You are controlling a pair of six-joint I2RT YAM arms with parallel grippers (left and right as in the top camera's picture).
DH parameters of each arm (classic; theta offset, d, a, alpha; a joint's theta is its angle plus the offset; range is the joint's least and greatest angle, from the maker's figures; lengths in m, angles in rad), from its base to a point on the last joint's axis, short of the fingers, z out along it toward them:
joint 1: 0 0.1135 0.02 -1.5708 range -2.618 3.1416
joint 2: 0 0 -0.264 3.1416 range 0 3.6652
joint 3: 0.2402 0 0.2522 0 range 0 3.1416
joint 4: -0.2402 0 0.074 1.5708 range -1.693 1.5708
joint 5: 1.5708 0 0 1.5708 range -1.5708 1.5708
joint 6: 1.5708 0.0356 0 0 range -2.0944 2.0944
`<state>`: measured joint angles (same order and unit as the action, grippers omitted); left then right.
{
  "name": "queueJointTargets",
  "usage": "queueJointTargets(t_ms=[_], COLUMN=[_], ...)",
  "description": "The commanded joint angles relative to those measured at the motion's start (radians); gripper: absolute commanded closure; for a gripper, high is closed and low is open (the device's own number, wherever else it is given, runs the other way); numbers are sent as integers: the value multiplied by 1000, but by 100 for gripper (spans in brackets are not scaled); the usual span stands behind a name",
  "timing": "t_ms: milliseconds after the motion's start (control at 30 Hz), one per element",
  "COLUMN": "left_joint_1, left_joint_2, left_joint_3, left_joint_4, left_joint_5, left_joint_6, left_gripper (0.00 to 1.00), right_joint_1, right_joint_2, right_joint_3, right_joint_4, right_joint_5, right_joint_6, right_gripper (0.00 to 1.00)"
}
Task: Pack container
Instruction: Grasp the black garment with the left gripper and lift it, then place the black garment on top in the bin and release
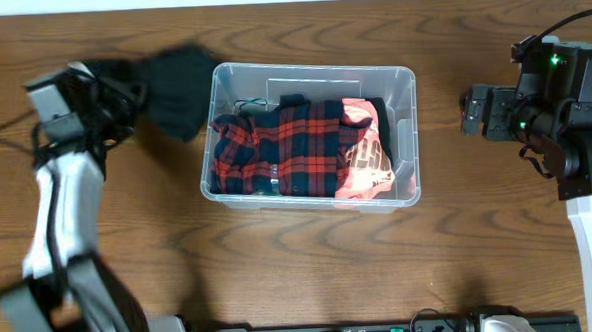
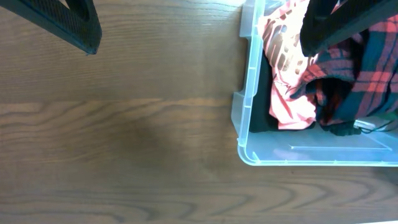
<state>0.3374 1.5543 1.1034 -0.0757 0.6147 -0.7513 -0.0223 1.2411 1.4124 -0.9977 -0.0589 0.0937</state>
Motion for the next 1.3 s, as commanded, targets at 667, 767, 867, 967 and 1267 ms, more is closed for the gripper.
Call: queueJointTargets(t_ms=[667,767,867,967,1267], left_joint_1=[-659,-798,-918,-985,-1018], left_joint_2=[-497,-496,-481,-446,-196], left_joint_3=[-30,-73,-120,-153,-157], left_joint_4=[-220,-184,-120,-67,-4], left_joint_5=[-297,-484,-659,-762,-762], left_joint_6=[-126,-227,-305,-384,-549], left_gripper=[94,94,94,94,94], right_joint_1=[-3,-3,-3,-3,-3], right_joint_2=[3,3,2,3,3], right_joint_3=[-1,-1,-1,-1,-1], right_joint_4=[-8,-9,-9,-9,-9], right_joint_5=[3,3,3,2,3], right_joint_6=[-13,-13,-13,-13,-13], right_gripper=[1,1,1,1,1])
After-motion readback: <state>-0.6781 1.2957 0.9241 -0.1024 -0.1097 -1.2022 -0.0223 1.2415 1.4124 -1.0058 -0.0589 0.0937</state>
